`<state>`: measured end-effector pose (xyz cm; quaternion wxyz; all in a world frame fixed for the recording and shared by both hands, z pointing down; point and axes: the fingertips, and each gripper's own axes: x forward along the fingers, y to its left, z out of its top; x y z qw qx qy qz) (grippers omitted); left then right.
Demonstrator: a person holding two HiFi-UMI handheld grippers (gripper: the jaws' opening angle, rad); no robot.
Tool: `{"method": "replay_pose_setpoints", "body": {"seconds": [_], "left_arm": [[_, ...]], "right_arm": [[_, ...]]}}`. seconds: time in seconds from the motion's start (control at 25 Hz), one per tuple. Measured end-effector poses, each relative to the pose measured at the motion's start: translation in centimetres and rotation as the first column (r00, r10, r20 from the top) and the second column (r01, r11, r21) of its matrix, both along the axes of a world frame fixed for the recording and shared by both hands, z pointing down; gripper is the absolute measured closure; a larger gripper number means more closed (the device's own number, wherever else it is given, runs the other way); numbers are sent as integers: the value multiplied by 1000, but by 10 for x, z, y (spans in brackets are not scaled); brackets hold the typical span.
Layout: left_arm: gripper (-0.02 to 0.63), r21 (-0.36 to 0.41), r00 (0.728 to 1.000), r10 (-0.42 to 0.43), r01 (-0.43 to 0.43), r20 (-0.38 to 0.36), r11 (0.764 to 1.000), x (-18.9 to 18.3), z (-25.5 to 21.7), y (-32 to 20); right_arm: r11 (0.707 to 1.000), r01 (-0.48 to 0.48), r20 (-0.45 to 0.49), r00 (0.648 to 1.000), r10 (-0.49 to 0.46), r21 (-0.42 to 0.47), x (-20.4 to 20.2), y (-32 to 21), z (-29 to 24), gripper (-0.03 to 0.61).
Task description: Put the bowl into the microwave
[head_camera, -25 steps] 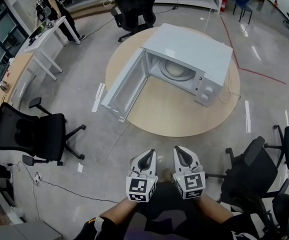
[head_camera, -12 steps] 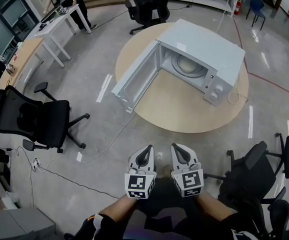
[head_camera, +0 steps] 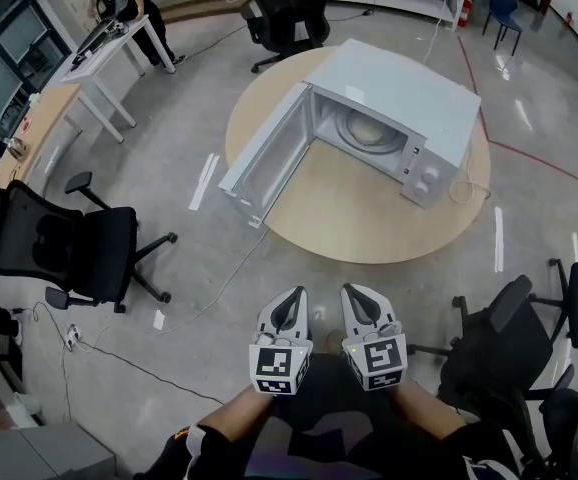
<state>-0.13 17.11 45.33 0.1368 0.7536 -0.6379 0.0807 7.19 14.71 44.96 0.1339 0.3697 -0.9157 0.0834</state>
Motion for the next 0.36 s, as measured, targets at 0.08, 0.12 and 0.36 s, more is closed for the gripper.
{"method": "replay_pose_setpoints", "body": {"seconds": [0.08,0.12,0.36], "left_arm": [[568,8,1000,-4,4,3,1000,-3,-4,0],[568,11,1000,-7,7,4,1000,-4,-6,1],[568,19,1000,-18,17,8,1000,-5,-12,6]], "right_arm": [[1000,1,6,1000,-1,5,-2,0,-3,563],[1000,2,9,1000,-2,9,-4,0,-5,563],[1000,14,16,1000,-14,25,-6,3,-14,563]]}}
